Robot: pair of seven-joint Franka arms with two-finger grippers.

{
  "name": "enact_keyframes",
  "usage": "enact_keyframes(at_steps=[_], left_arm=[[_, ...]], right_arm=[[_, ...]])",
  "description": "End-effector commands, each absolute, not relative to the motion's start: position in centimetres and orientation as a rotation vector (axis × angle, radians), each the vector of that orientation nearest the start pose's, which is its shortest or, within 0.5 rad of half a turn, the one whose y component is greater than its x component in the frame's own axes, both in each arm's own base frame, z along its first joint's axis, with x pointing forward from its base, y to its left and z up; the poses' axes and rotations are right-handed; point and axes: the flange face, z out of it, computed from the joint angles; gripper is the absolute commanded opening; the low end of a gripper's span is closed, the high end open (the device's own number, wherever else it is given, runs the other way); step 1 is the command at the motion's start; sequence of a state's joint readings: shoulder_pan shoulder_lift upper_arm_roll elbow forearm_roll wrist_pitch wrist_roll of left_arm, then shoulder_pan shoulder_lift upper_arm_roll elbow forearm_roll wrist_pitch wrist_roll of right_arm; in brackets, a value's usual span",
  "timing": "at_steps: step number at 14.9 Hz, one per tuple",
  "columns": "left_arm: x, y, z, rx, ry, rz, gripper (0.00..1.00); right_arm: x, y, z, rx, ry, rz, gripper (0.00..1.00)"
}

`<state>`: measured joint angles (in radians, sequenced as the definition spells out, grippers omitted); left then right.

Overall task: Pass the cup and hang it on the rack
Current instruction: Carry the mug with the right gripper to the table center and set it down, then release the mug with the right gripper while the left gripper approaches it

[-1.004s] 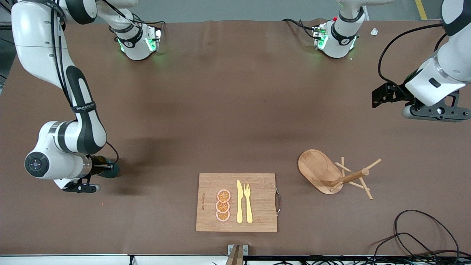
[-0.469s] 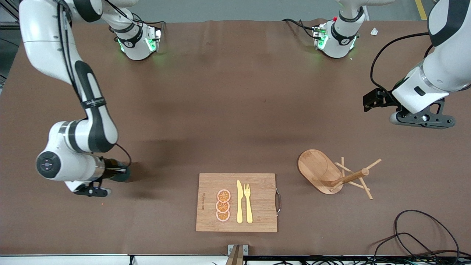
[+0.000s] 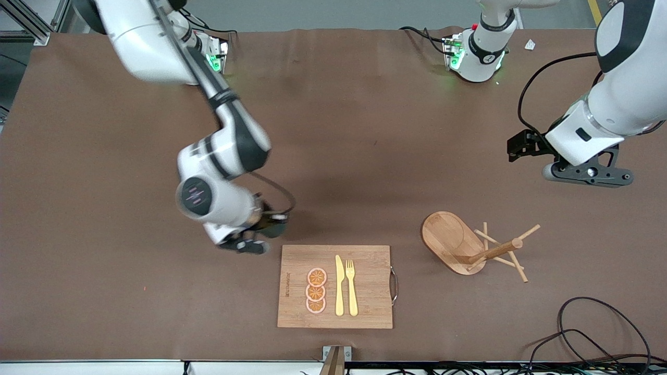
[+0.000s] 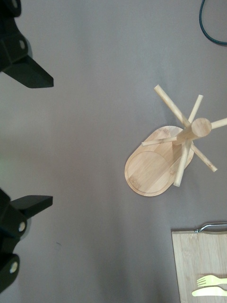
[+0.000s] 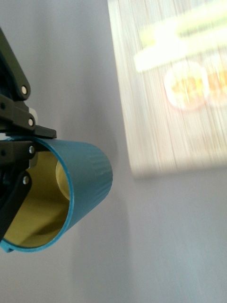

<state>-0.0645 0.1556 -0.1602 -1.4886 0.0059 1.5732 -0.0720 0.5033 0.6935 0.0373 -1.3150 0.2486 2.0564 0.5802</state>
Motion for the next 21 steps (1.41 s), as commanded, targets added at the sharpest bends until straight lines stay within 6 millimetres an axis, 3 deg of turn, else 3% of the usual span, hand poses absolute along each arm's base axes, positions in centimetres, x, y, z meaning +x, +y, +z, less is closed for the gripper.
enact_keyframes(at_steps=[1,5,6,7,8,9,10,13,15,16,17,18,21], left_arm=[[59.2,-13.5,57.3,-3.125,0.251,0.092,1.0],[59.8,-13.8,56.8,-3.126,0.268,0.078,1.0],[59.7,-14.1,56.8,-3.126,0.273,0.075,1.0],[59.7,-14.3,56.6,-3.125,0.278,0.08,1.0],[59.7,-14.5,56.6,-3.124,0.285,0.08,1.0],[59.6,-15.3,56.5,-3.104,0.308,0.075,1.0],[59.4,-16.0,56.4,-3.068,0.332,0.066,1.0],[59.0,-17.7,56.3,-3.029,0.373,0.056,1.0],[58.7,-19.1,55.9,-3.035,0.334,0.063,1.0],[58.4,-20.4,55.7,-3.038,0.29,0.063,1.0],[58.1,-21.7,55.4,-3.041,0.256,0.059,1.0],[57.7,-23.6,55.3,-3.045,0.236,0.038,1.0],[56.6,-28.0,54.0,-3.048,0.131,0.045,1.0]], right_arm=[[60.2,47.1,33.2,-2.826,0.228,0.026,0.02],[54.4,57.6,28.4,-2.728,0.202,-0.102,0.04],[53.7,59.4,27.4,-2.717,0.197,-0.101,0.05],[53.6,60.1,26.9,-2.713,0.201,-0.101,0.11],[53.8,59.9,27.0,-2.717,0.195,-0.106,0.38],[54.6,59.0,27.4,-2.736,0.198,-0.106,0.81],[55.0,58.3,28.9,-2.781,0.164,-0.116,1.0],[58.6,52.7,34.0,-2.881,0.222,-0.093,1.0],[62.8,45.9,39.4,-2.872,0.298,-0.099,1.0],[64.6,42.6,41.7,-2.873,0.252,-0.132,1.0],[65.4,40.5,43.0,-2.887,0.209,-0.145,1.0],[67.1,36.2,43.4,-2.92,0.238,-0.109,1.0],[69.7,26.9,46.2,-2.968,0.393,-0.11,1.0]])
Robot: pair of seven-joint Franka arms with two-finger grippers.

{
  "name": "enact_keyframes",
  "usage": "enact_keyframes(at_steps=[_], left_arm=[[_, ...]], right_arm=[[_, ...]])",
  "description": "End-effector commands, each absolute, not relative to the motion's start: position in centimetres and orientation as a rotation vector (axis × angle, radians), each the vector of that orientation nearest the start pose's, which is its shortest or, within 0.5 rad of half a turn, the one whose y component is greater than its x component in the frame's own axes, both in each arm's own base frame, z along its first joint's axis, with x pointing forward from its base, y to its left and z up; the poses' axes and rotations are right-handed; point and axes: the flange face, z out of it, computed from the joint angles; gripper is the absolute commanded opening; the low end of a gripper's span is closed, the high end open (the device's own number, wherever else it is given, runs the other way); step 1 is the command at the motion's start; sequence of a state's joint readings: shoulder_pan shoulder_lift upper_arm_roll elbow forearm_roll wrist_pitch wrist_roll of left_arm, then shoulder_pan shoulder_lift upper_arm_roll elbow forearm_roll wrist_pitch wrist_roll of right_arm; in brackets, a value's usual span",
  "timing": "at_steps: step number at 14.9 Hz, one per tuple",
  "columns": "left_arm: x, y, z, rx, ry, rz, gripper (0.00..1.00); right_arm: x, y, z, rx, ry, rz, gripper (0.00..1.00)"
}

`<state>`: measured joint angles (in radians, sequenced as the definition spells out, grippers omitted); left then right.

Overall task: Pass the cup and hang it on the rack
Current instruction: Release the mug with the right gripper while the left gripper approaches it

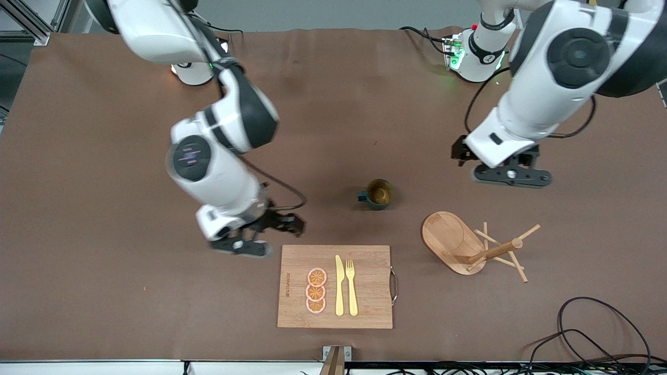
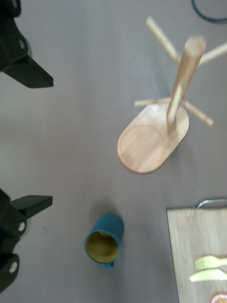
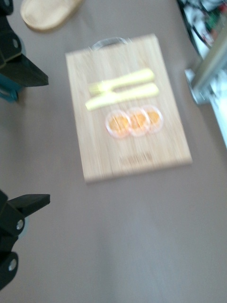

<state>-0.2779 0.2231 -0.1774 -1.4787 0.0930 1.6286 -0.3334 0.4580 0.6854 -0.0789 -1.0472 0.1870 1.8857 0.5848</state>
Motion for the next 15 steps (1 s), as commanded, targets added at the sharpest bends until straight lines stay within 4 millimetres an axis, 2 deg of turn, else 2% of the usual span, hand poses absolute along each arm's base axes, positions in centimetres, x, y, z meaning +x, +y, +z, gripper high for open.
enact_keyframes(at_steps=[1,3,4,7,9,12,13,15], left_arm=[[56.1,-30.2,53.5,-3.052,0.083,0.036,1.0],[54.9,-34.0,52.2,-3.059,-0.046,0.02,1.0],[54.3,-35.8,51.6,-3.063,-0.102,0.009,1.0],[52.6,-40.0,49.4,-3.053,-0.242,0.014,1.0],[51.4,-42.5,47.5,-3.02,-0.396,0.012,1.0],[50.0,-46.4,43.7,-2.939,-0.712,-0.065,1.0],[49.6,-47.7,42.3,-2.906,-0.838,-0.105,1.0],[48.8,-50.1,39.3,-2.844,-1.042,-0.186,1.0]], right_arm=[[70.4,24.2,47.1,-2.992,0.431,-0.152,1.0],[71.4,18.3,47.8,-3.006,0.502,-0.152,1.0],[71.7,16.1,48.1,-3.011,0.485,-0.156,1.0],[72.0,7.8,49.3,-3.042,0.35,-0.174,1.0],[71.4,2.4,49.9,-3.056,0.278,-0.177,1.0],[68.9,-1.6,52.7,-3.058,0.214,-0.205,1.0],[67.6,-2.0,54.1,-3.054,0.22,-0.219,1.0],[64.8,-2.5,55.3,-3.047,0.231,-0.215,1.0]])
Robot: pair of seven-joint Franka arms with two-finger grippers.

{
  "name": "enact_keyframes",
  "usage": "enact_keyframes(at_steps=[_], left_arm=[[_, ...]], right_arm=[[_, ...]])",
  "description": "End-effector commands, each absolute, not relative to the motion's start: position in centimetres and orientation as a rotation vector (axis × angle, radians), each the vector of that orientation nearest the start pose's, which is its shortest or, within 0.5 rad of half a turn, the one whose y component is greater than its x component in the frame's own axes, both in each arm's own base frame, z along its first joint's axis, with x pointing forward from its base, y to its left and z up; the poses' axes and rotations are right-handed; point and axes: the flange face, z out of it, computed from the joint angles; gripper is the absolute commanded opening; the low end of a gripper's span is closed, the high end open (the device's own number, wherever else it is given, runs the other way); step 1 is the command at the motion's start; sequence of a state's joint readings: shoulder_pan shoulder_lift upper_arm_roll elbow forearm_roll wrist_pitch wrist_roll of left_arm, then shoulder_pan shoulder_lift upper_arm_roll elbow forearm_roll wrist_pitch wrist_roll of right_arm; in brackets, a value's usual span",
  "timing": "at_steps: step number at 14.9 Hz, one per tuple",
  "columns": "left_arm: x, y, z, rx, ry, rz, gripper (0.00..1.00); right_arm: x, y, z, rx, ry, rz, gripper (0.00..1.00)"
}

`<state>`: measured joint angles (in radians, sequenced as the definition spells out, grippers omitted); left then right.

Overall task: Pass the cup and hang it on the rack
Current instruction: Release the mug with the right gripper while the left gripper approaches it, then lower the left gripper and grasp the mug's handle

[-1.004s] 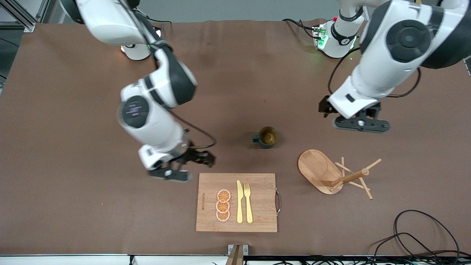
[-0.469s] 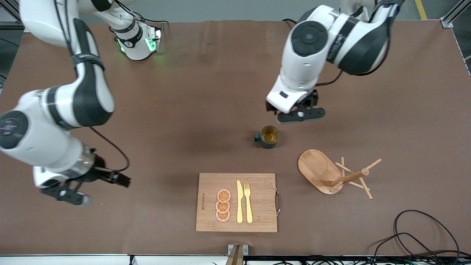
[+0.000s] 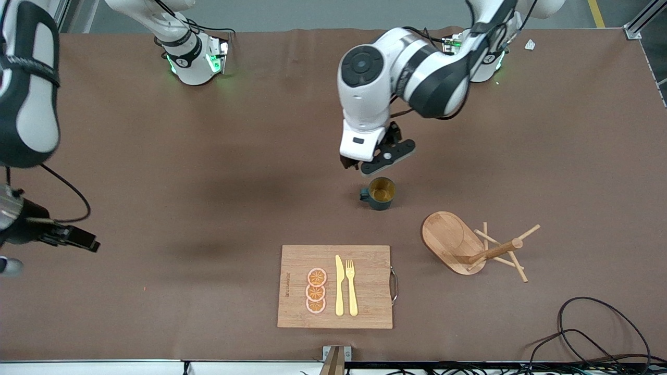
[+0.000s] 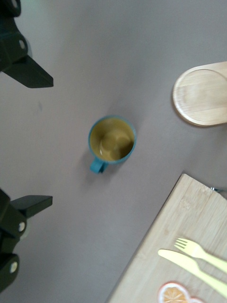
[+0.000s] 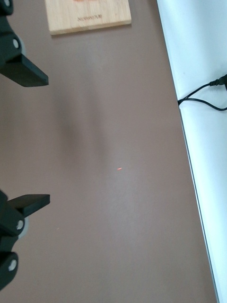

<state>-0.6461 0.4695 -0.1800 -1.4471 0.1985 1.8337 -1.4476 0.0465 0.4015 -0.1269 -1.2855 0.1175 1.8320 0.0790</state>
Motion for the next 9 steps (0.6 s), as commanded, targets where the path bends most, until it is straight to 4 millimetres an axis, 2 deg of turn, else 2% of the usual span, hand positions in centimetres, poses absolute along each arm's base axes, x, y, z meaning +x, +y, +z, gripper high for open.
enact_keyframes(at_steps=[1,3,5,6,8,9], left_arm=[[48.5,-50.9,37.9,-2.805,-1.13,-0.219,1.0],[47.6,-53.5,35.2,-2.74,-1.245,-0.299,1.0],[46.8,-55.1,32.0,-2.642,-1.363,-0.421,0.99],[46.4,-55.7,30.9,-2.612,-1.383,-0.489,0.99],[46.5,-55.9,28.9,-2.539,-1.467,-0.557,0.97],[46.2,-56.1,27.8,-2.503,-1.499,-0.573,0.95]], right_arm=[[63.4,-2.7,55.6,-3.045,0.236,-0.217,1.0],[61.0,-3.3,55.4,-3.069,0.238,-0.242,1.0],[60.5,-4.7,55.0,-3.064,0.271,-0.229,1.0],[60.6,-5.1,54.9,-3.073,0.216,-0.229,1.0],[60.8,-5.3,55.7,-3.092,-0.042,-0.269,1.0],[61.1,-5.7,56.3,-3.091,-0.071,-0.29,1.0]])
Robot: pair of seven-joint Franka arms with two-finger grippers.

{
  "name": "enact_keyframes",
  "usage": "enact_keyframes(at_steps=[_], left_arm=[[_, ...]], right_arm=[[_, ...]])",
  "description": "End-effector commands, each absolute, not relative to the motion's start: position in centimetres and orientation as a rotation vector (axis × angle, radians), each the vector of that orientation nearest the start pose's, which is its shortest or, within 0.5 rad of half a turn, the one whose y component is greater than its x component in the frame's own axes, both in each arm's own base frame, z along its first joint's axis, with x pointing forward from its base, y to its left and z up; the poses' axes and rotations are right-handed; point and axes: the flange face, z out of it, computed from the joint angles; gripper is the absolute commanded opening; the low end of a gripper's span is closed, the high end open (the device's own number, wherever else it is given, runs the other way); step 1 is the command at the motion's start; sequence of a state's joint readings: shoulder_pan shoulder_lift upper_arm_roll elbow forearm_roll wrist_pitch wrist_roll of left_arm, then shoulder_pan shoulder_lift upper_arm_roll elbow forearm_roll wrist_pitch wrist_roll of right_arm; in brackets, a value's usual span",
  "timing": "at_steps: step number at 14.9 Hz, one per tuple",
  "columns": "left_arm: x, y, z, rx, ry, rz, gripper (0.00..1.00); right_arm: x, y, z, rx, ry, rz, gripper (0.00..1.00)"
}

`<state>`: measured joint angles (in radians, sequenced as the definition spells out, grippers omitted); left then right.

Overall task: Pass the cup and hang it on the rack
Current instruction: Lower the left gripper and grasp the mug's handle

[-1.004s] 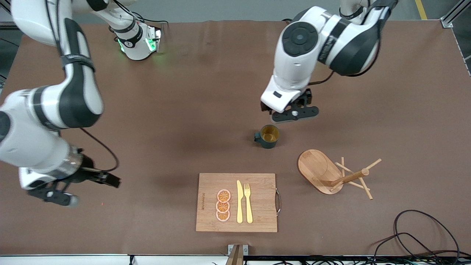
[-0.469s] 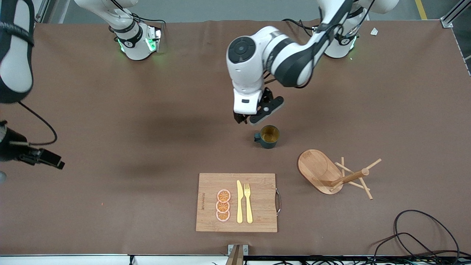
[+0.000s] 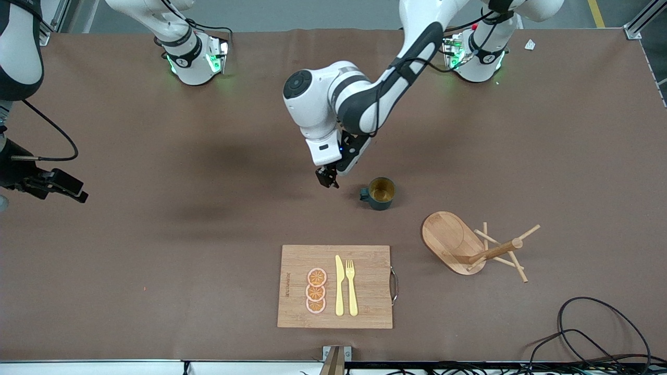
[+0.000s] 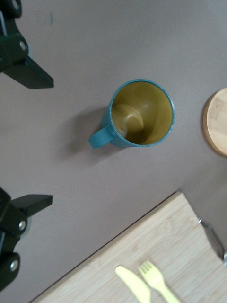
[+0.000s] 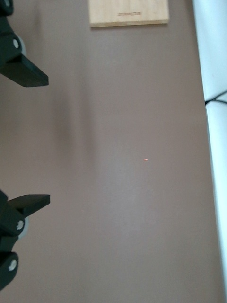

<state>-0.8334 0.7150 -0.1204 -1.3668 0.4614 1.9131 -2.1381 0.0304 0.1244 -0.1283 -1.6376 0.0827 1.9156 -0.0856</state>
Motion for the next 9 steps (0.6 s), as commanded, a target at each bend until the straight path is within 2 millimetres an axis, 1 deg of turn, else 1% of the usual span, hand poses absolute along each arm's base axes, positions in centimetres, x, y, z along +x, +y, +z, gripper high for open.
enact_keyframes(at_steps=[1,3,5,6,9], left_arm=[[46.2,-55.7,26.4,-2.458,-1.518,-0.594,0.94],[45.8,-55.4,23.3,-2.373,-1.527,-0.646,0.92],[45.2,-55.4,21.3,-2.328,-1.52,-0.71,0.91],[45.1,-55.3,20.6,-2.313,-1.511,-0.732,0.88],[45.1,-55.1,19.7,-2.294,-1.516,-0.749,0.78]], right_arm=[[61.5,-6.4,56.0,-3.091,-0.051,-0.284,1.0],[61.6,-6.5,55.8,-3.09,-0.048,-0.279,1.0],[61.6,-5.9,56.1,-3.09,-0.066,-0.283,1.0],[61.6,-5.5,56.2,-3.089,-0.078,-0.288,1.0],[61.6,-5.7,56.2,-3.091,-0.076,-0.286,1.0]])
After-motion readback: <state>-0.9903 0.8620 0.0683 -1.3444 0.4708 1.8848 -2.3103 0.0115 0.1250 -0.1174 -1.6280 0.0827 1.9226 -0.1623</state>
